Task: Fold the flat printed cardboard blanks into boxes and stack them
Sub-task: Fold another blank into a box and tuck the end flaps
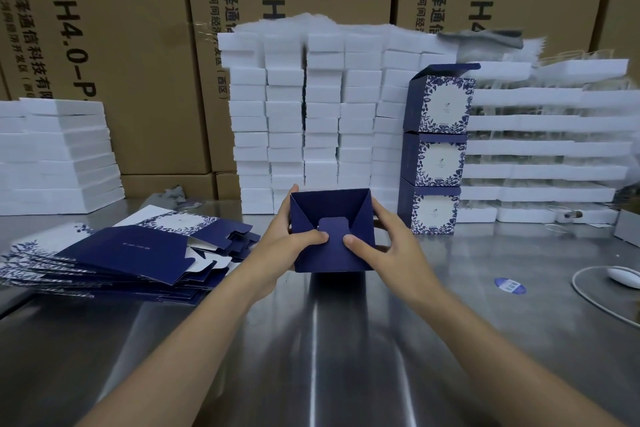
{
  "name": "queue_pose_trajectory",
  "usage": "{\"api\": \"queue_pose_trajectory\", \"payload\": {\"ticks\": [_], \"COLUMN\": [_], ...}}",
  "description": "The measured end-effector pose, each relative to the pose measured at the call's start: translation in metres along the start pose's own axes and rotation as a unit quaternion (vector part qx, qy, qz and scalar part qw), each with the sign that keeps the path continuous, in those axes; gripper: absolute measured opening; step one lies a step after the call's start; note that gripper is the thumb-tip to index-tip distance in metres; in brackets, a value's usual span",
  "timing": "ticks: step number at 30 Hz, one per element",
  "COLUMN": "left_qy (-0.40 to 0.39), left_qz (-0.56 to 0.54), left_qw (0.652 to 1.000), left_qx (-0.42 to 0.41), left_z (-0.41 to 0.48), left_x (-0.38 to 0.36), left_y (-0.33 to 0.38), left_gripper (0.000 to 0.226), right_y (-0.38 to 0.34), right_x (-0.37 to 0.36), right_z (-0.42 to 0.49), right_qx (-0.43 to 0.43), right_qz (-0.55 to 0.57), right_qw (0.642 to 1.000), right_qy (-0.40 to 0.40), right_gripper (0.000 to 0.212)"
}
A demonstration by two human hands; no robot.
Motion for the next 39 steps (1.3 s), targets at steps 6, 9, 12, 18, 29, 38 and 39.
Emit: {"api": "queue_pose_trajectory", "payload": {"ticks": [6, 9, 12, 18, 29, 38, 39], "left_qy": [0.011, 0.016, 0.015, 0.017, 0.043, 0.049, 0.05], "left_qz": [0.031, 0.044, 0.055, 0.08, 0.057, 0.063, 0.061], "left_qw": [0.999, 0.998, 0.998, 0.995, 0.994, 0.995, 0.995], "left_qx": [-0.027, -0.031, -0.037, -0.051, -0.078, -0.061, -0.06], "left_z": [0.004, 0.003, 0.003, 0.002, 0.0, 0.0, -0.001], "left_x": [0.003, 0.004, 0.002, 0.001, -0.001, -0.001, -0.001], "left_y": [-0.001, 0.0, 0.002, 0.007, 0.014, 0.012, 0.013], "left_gripper": [0.098, 0.1, 0.102, 0.103, 0.091, 0.075, 0.075], "right_y": [0.001, 0.001, 0.001, -0.002, -0.01, -0.011, -0.011], "right_x": [-0.001, 0.001, 0.002, 0.004, 0.001, 0.004, 0.004], "right_z": [-0.001, 0.0, 0.0, -0.001, -0.005, -0.006, -0.005], "right_qx": [0.007, 0.006, 0.006, 0.014, 0.028, 0.028, 0.027], "right_qz": [-0.004, -0.007, -0.003, -0.006, -0.006, -0.047, -0.046], "right_qw": [1.0, 1.0, 1.0, 0.999, 0.999, 0.998, 0.998], "right_qy": [0.011, 0.016, 0.02, 0.03, 0.028, 0.044, 0.042], "right_gripper": [0.078, 0.08, 0.082, 0.082, 0.078, 0.053, 0.054]}}
Point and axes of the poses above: each hand's wrist, its own z-axis towards the middle knuckle, its own x-axis out of the back of the hand, y = z × x, the point moved 10 cm from there along z, towards the middle knuckle, and after that the axes turned 7 degrees about -x, right-handed, at the moved point
